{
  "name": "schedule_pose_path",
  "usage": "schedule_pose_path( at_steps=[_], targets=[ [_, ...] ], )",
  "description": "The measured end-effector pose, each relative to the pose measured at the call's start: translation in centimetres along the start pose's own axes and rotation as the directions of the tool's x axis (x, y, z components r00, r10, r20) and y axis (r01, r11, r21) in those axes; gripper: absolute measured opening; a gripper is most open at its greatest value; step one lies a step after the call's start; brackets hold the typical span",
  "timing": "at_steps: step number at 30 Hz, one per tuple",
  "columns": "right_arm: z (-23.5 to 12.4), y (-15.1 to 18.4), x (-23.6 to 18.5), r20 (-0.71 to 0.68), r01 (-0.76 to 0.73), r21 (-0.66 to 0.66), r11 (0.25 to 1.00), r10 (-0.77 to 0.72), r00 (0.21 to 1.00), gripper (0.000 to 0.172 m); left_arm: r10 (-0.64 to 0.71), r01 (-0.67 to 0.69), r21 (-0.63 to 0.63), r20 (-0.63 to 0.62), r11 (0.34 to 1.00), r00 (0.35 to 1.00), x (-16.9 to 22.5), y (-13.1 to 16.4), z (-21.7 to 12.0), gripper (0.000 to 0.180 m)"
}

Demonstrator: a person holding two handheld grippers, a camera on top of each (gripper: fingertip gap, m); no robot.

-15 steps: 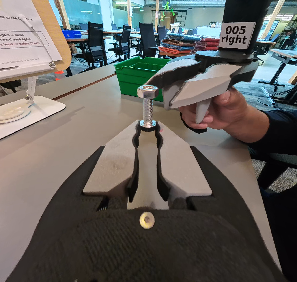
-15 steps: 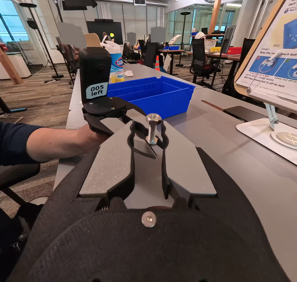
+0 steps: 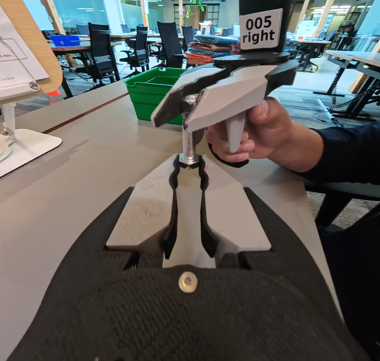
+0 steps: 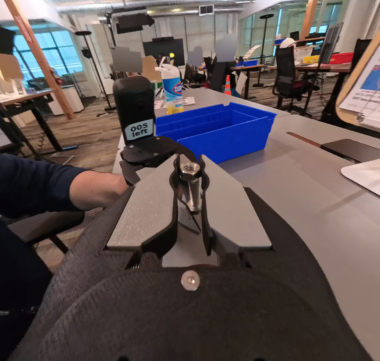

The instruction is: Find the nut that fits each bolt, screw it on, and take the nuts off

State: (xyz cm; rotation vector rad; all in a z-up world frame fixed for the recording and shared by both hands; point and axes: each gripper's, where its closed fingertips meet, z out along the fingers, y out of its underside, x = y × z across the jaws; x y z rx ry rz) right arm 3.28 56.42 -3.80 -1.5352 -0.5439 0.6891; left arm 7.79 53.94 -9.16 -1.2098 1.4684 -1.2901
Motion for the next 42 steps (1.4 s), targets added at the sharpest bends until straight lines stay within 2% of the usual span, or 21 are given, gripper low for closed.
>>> schedule_pose_path(
  at_steps=[3,8,9,11,12,15,17,18,20,22,24,26,28,30,33,36,38,40,42],
  targets=[
    [-0.7,0.0,1.3,-0.065,0.011,-0.002,1.000,-0.011,0.998,0.015,-0.018,0.018,0.011,0.014,1.000,1.000,-0.5,-0.1,-0.3,0.016],
    [-3.6,-2.0,2.3,-0.157,0.049,0.070,0.996,-0.037,0.987,0.015,-0.041,0.041,-0.001,0.060,0.999,0.997,-1.6,0.2,-0.5,0.016],
    [-4.0,-1.6,2.1,-0.153,0.046,0.049,0.998,-0.038,0.987,0.015,-0.051,0.052,-0.007,0.066,0.999,0.997,-1.9,0.4,-0.6,0.016],
    [-5.0,0.3,1.7,-0.146,0.025,-0.076,0.997,-0.036,0.989,0.015,-0.069,0.070,-0.027,0.065,0.997,0.996,-2.1,0.8,-0.6,0.016],
    [-6.5,0.3,2.2,-0.200,0.050,-0.118,0.992,-0.073,0.977,0.015,-0.069,0.072,-0.036,0.067,0.997,0.995,-2.1,0.9,-0.6,0.016],
    [-15.5,-4.3,5.5,-0.478,0.183,-0.152,0.971,-0.234,0.847,0.015,-0.061,0.063,-0.033,0.052,0.997,0.997,-1.7,0.8,-0.6,0.016],
    [-23.0,-5.8,8.3,-0.623,0.155,-0.209,0.966,-0.253,0.740,0.015,-0.061,0.061,-0.037,0.020,0.997,0.998,-1.1,0.8,-0.4,0.016],
    [-26.7,-5.0,10.2,-0.683,0.078,-0.262,0.962,-0.242,0.689,0.015,-0.060,0.060,-0.037,-0.005,0.998,0.998,-0.6,0.8,-0.2,0.016],
    [-32.6,-0.8,13.5,-0.758,-0.141,-0.337,0.931,-0.179,0.628,0.015,-0.061,0.060,-0.043,-0.044,0.997,0.997,0.2,0.9,0.2,0.016],
    [-35.4,2.7,15.8,-0.790,-0.245,-0.337,0.909,-0.132,0.599,0.015,-0.059,0.055,-0.066,-0.060,0.996,0.996,0.7,1.3,0.7,0.016],
    [-36.4,3.1,18.6,-0.824,-0.241,-0.302,0.922,-0.125,0.553,0.015,-0.044,0.038,-0.073,-0.081,0.997,0.996,1.3,1.6,1.1,0.016],
    [-36.1,3.2,21.7,-0.837,-0.261,-0.305,0.916,-0.127,0.533,0.015,-0.018,0.009,-0.082,-0.101,0.997,0.995,1.8,2.0,1.5,0.016],
    [-34.3,4.8,24.1,-0.815,-0.352,-0.316,0.881,-0.062,0.576,0.015,0.009,-0.019,-0.102,-0.103,0.995,0.995,1.9,2.6,1.7,0.016],
    [-34.1,6.0,26.5,-0.842,-0.412,-0.333,0.848,-0.071,0.535,0.023,0.014,-0.024,-0.111,-0.093,0.994,0.996,1.7,2.9,1.7,0.016],
    [-33.1,5.3,26.2,-0.843,-0.395,-0.319,0.862,-0.067,0.534,0.026,-0.005,-0.004,-0.114,-0.082,0.993,0.997,1.3,3.0,1.5,0.016],
    [-29.6,2.2,21.2,-0.779,-0.293,-0.284,0.913,-0.041,0.626,0.029,-0.021,0.012,-0.106,-0.084,0.994,0.996,1.2,2.6,1.4,0.016],
    [-24.3,-0.2,15.0,-0.632,-0.183,-0.258,0.949,-0.022,0.775,0.028,-0.020,0.011,-0.099,-0.096,0.995,0.995,1.5,2.4,1.4,0.016],
    [-18.1,-0.7,7.8,-0.420,-0.089,-0.272,0.958,-0.035,0.907,0.025,-0.019,0.008,-0.095,-0.115,0.995,0.993,2.0,2.3,1.6,0.016],
    [-12.8,0.5,3.1,-0.298,-0.019,-0.316,0.949,-0.080,0.951,0.030,-0.017,0.005,-0.089,-0.139,0.996,0.990,2.6,2.1,1.7,0.016]
  ],
)
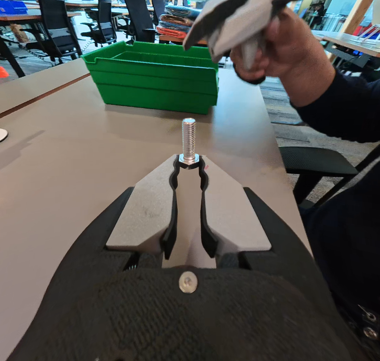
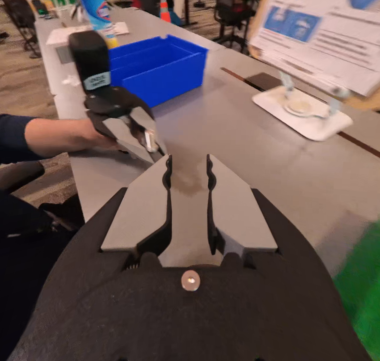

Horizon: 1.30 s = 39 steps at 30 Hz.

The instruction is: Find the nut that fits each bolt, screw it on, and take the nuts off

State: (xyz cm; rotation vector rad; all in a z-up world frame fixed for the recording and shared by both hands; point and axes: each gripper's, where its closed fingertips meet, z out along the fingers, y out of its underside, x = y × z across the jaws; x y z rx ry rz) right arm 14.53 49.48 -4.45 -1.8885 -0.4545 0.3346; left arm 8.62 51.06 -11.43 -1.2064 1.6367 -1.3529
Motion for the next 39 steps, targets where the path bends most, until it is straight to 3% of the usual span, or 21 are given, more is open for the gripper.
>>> schedule_pose_path(
  at_steps=[3,5,6,9,11,13,14,16,18,19,20,22,23,24,26,29,31,33,37,39],
  targets=[
    [5.3,-0.1,-4.7,0.063,0.062,0.044,0.997,-0.064,0.996,0.033,0.008,-0.008,0.011,-0.022,1.000,1.000,0.7,-0.2,0.1,0.016],
    [7.9,0.9,-6.0,0.116,0.055,0.013,0.998,-0.056,0.992,0.022,0.009,-0.009,0.014,-0.021,1.000,1.000,0.7,-0.3,0.0,0.016],
    [8.7,1.3,-6.1,0.128,0.040,-0.004,0.999,-0.040,0.991,0.008,0.007,-0.006,0.018,-0.016,1.000,1.000,0.6,-0.4,-0.1,0.016],
    [8.7,0.4,-6.0,0.146,0.007,0.051,0.999,-0.015,0.989,0.006,-0.018,0.019,0.066,-0.004,0.998,1.000,0.2,-1.2,-0.6,0.016],
    [6.5,-1.5,-4.6,0.055,0.045,0.142,0.989,-0.053,0.997,0.006,-0.054,0.052,0.064,0.035,0.997,0.998,-0.6,-1.1,-0.8,0.013],
    [2.5,-3.0,-1.1,-0.082,0.053,0.183,0.982,-0.038,0.996,0.006,-0.080,0.078,0.024,0.069,0.997,0.994,-1.4,-0.5,-0.8,0.037],
    [0.1,-2.8,1.9,-0.198,0.071,0.133,0.989,-0.044,0.979,0.006,-0.094,0.093,0.018,0.067,0.995,0.993,-1.5,-0.4,-0.8,0.040],
    [-5.9,-0.1,10.1,-0.504,0.091,-0.081,0.993,-0.120,0.855,0.006,-0.118,0.118,0.010,0.055,0.993,0.991,-1.4,-0.3,-0.9,0.038],
    [-12.2,5.0,17.7,-0.703,-0.055,-0.327,0.943,-0.204,0.682,0.006,-0.122,0.121,0.015,0.050,0.993,0.991,-1.3,-0.5,-0.9,0.038],
    [-13.7,7.8,19.7,-0.712,-0.143,-0.397,0.907,-0.206,0.671,0.006,-0.112,0.111,0.020,0.046,0.994,0.993,-1.1,-0.7,-0.9,0.037],
    [-13.9,10.3,20.4,-0.686,-0.224,-0.430,0.875,-0.156,0.711,0.007,-0.100,0.099,0.020,0.047,0.995,0.994,-1.0,-0.7,-1.0,0.037],
    [-12.7,12.4,20.0,-0.634,-0.334,-0.392,0.857,0.010,0.773,0.021,-0.090,0.091,-0.015,0.066,0.996,0.994,-1.1,-0.4,-1.5,0.036],
    [-12.4,11.8,19.9,-0.640,-0.345,-0.351,0.870,0.046,0.767,0.037,-0.101,0.104,-0.035,0.074,0.994,0.992,-0.9,-0.4,-2.3,0.038],
    [-12.3,10.3,19.7,-0.649,-0.307,-0.314,0.898,0.033,0.760,0.042,-0.095,0.098,-0.043,0.078,0.994,0.992,-0.6,-0.9,-3.8,0.040],
    [-11.5,5.9,17.9,-0.639,-0.149,-0.225,0.963,-0.030,0.769,0.033,-0.032,0.044,-0.049,0.214,0.998,0.976,-1.9,-2.4,-9.1,0.034],
    [-8.7,0.4,12.7,-0.535,0.074,-0.097,0.993,-0.115,0.837,0.026,0.038,0.034,-0.138,0.485,0.990,0.874,-6.3,-4.7,-20.4,0.022],
    [-6.9,-1.4,9.7,-0.477,0.170,-0.034,0.985,-0.165,0.863,0.025,0.068,0.131,-0.296,0.579,0.946,0.812,-9.3,-3.7,-27.1,0.025],
    [-4.9,-1.9,7.2,-0.392,0.215,0.016,0.976,-0.192,0.900,0.024,0.051,0.273,-0.429,0.607,0.861,0.793,-11.8,-1.1,-31.7,0.030],
    [-1.2,-1.3,3.3,-0.189,0.216,0.078,0.973,-0.199,0.962,0.024,0.028,0.379,-0.640,0.531,0.668,0.847,-14.8,5.0,-33.6,0.026],
    [-0.2,-0.7,2.6,-0.147,0.218,0.074,0.973,-0.206,0.968,0.024,0.003,0.438,-0.738,0.512,0.514,0.859,-15.9,8.8,-33.7,0.028]
  ],
)
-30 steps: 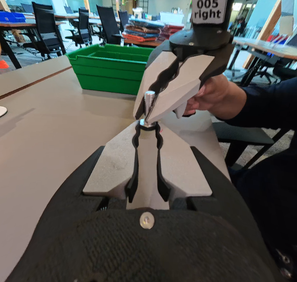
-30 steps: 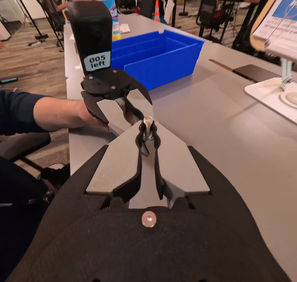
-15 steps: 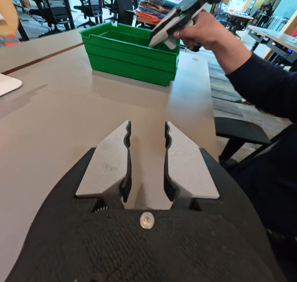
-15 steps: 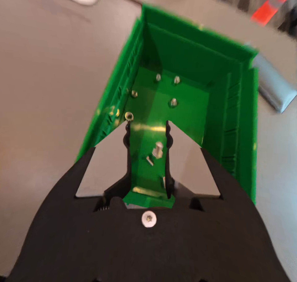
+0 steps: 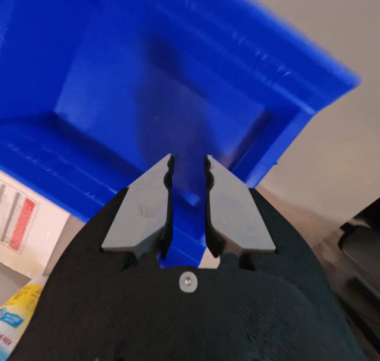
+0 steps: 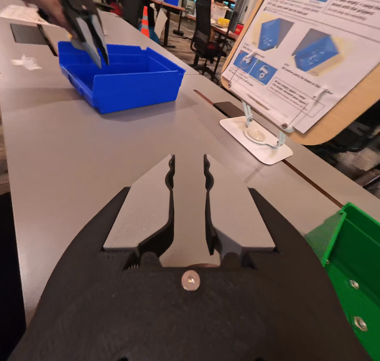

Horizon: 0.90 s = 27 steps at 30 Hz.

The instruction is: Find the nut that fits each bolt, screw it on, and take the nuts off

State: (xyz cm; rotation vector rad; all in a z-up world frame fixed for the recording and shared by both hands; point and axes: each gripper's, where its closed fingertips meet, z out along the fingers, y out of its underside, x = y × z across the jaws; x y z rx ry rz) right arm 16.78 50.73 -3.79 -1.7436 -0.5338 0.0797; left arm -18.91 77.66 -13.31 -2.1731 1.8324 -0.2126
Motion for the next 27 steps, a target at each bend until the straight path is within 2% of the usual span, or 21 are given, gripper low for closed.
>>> schedule_pose_path(
  at_steps=[2,6,8,11,13,15,16,17,18,19,20,21,23,25,27],
  targets=[
    [0.5,0.6,-0.7,0.031,-0.001,-0.023,1.000,0.002,1.000,0.025,-0.005,-0.001,-0.165,-0.040,0.986,0.999,-0.3,1.1,2.8,0.032],
    [-0.1,1.2,-1.3,0.033,0.029,-0.030,0.999,-0.029,0.999,0.024,0.072,-0.059,-0.410,0.017,0.910,0.997,-2.7,3.8,5.8,0.027],
    [-0.5,1.5,-1.5,0.031,0.041,-0.034,0.999,-0.040,0.999,0.024,0.042,-0.049,-0.445,-0.026,0.894,0.999,-2.4,4.3,6.0,0.012],
    [-0.9,1.8,-1.7,0.042,0.022,-0.026,0.999,-0.021,0.999,0.021,0.062,-0.063,-0.466,-0.019,0.883,0.998,-2.6,4.7,5.9,0.009],
    [-0.6,2.0,-2.2,0.079,-0.014,-0.020,1.000,0.015,0.997,0.021,0.074,-0.067,-0.430,-0.001,0.900,0.997,-2.4,4.1,5.7,0.009],
    [0.2,2.4,-3.1,0.127,-0.041,-0.029,0.999,0.045,0.991,0.021,0.062,-0.041,-0.282,0.067,0.959,0.996,-2.6,1.5,4.6,0.009],
    [0.8,2.4,-3.5,0.146,-0.049,-0.034,0.998,0.054,0.988,0.021,0.042,-0.032,-0.127,0.079,0.991,0.996,-1.9,-1.2,3.5,0.009],
    [1.4,2.4,-3.9,0.166,-0.056,-0.036,0.998,0.062,0.984,0.021,0.028,-0.033,0.083,0.059,0.996,0.998,-0.2,-4.7,1.8,0.009],
    [2.1,2.2,-4.3,0.191,-0.065,-0.035,0.997,0.071,0.979,0.021,0.046,-0.043,0.314,-0.002,0.948,0.999,2.8,-8.6,-0.7,0.009],
    [3.0,1.8,-4.9,0.220,-0.075,-0.033,0.997,0.081,0.972,0.021,0.123,-0.061,0.518,-0.086,0.853,0.989,7.0,-11.9,-3.7,0.008],
    [3.8,1.3,-5.5,0.253,-0.088,-0.026,0.996,0.091,0.963,0.022,0.234,-0.095,0.661,-0.125,0.745,0.964,11.3,-14.2,-6.4,0.008],
    [4.6,0.6,-6.2,0.294,-0.106,-0.016,0.994,0.106,0.950,0.022,0.320,-0.151,0.741,-0.091,0.654,0.943,14.9,-15.7,-8.1,0.008],
    [5.9,-1.4,-7.8,0.381,-0.156,0.022,0.987,0.136,0.915,0.022,0.405,-0.288,0.782,0.051,0.552,0.913,20.0,-17.8,-8.3,0.008],
    [6.6,-3.5,-8.6,0.429,-0.218,0.074,0.973,0.166,0.888,0.022,0.414,-0.349,0.787,0.131,0.510,0.901,23.3,-19.7,-6.6,0.008],
    [6.8,-4.7,-8.5,0.435,-0.252,0.102,0.962,0.185,0.881,0.018,0.385,-0.431,0.743,0.249,0.512,0.888,24.3,-21.3,-3.8,0.008]
  ],
)
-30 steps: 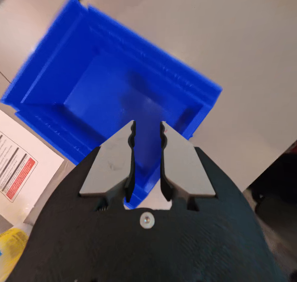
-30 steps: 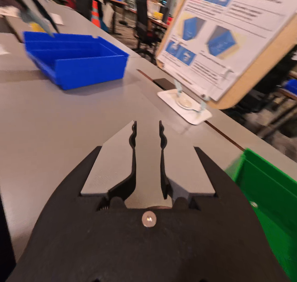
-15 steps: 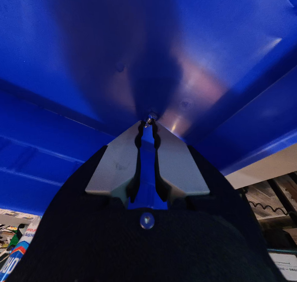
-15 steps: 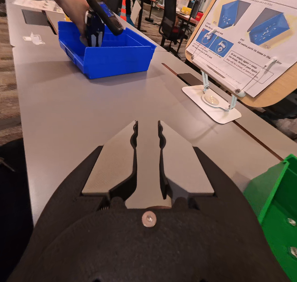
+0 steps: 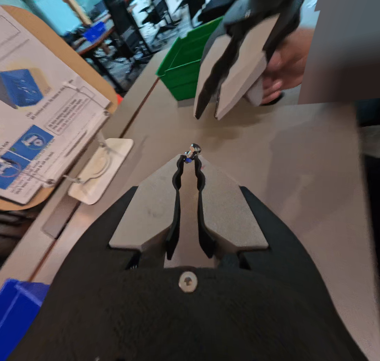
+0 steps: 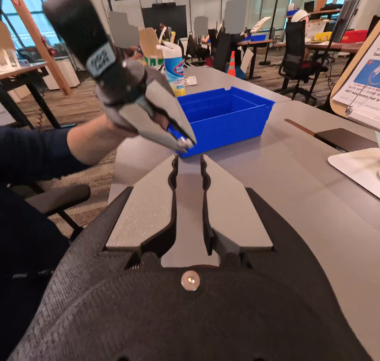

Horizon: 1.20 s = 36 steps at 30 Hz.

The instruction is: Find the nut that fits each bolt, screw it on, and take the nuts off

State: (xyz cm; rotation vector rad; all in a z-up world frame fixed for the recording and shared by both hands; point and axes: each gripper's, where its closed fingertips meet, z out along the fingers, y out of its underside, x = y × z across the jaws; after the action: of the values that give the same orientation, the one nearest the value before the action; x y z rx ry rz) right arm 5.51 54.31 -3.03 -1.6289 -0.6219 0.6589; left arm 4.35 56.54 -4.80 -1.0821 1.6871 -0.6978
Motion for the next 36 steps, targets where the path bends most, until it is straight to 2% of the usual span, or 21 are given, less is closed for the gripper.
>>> schedule_pose_path(
  at_steps=[2,4,5,8,9,12,16,20,24,30,33,36],
  targets=[
    [0.3,0.7,0.6,-0.045,0.009,-0.060,0.998,-0.011,0.999,0.016,0.072,-0.070,-0.030,0.081,0.997,0.994,0.2,0.8,2.2,0.008],
    [0.6,2.4,1.9,-0.134,0.034,-0.148,0.988,-0.054,0.990,0.016,0.112,-0.108,-0.036,0.119,0.993,0.987,0.4,1.1,3.6,0.008],
    [0.8,3.1,2.0,-0.136,0.033,-0.170,0.985,-0.057,0.989,0.017,0.130,-0.126,-0.039,0.127,0.991,0.983,0.5,1.2,4.1,0.008],
    [1.4,4.1,3.0,-0.173,-0.025,-0.166,0.986,-0.004,0.985,0.017,0.205,-0.191,-0.088,0.195,0.978,0.959,0.0,1.9,4.8,0.008],
    [1.6,4.4,3.3,-0.179,-0.044,-0.161,0.986,0.014,0.984,0.011,0.225,-0.208,-0.105,0.203,0.973,0.953,0.0,2.3,4.8,0.008],
    [2.4,4.9,3.2,-0.125,-0.131,-0.131,0.983,0.115,0.986,0.007,0.317,-0.283,-0.168,0.229,0.944,0.920,-0.1,3.2,4.7,0.008],
    [2.9,5.5,3.8,-0.095,-0.239,-0.120,0.964,0.228,0.969,0.019,0.419,-0.370,-0.217,0.264,0.903,0.868,-0.2,3.8,4.4,0.009],
    [3.3,6.0,4.0,-0.069,-0.312,-0.112,0.943,0.306,0.950,0.016,0.515,-0.440,-0.285,0.295,0.851,0.805,-0.5,4.3,4.4,0.009],
    [3.1,5.4,3.1,0.073,-0.430,-0.079,0.899,0.436,0.897,0.010,0.556,-0.495,-0.254,0.341,0.831,0.758,-0.5,3.5,4.2,0.009],
    [3.0,6.0,2.9,0.106,-0.466,-0.092,0.880,0.474,0.874,0.006,0.693,-0.604,-0.338,0.350,0.721,0.631,-0.2,3.6,4.2,0.008],
    [2.7,6.3,3.1,0.092,-0.451,-0.096,0.888,0.459,0.884,0.006,0.700,-0.615,-0.333,0.350,0.715,0.623,0.0,3.7,4.6,0.009],
    [2.6,6.9,3.4,0.032,-0.388,-0.112,0.915,0.393,0.919,0.005,0.628,-0.562,-0.281,0.343,0.778,0.698,0.2,4.1,5.0,0.008]
  ],
)
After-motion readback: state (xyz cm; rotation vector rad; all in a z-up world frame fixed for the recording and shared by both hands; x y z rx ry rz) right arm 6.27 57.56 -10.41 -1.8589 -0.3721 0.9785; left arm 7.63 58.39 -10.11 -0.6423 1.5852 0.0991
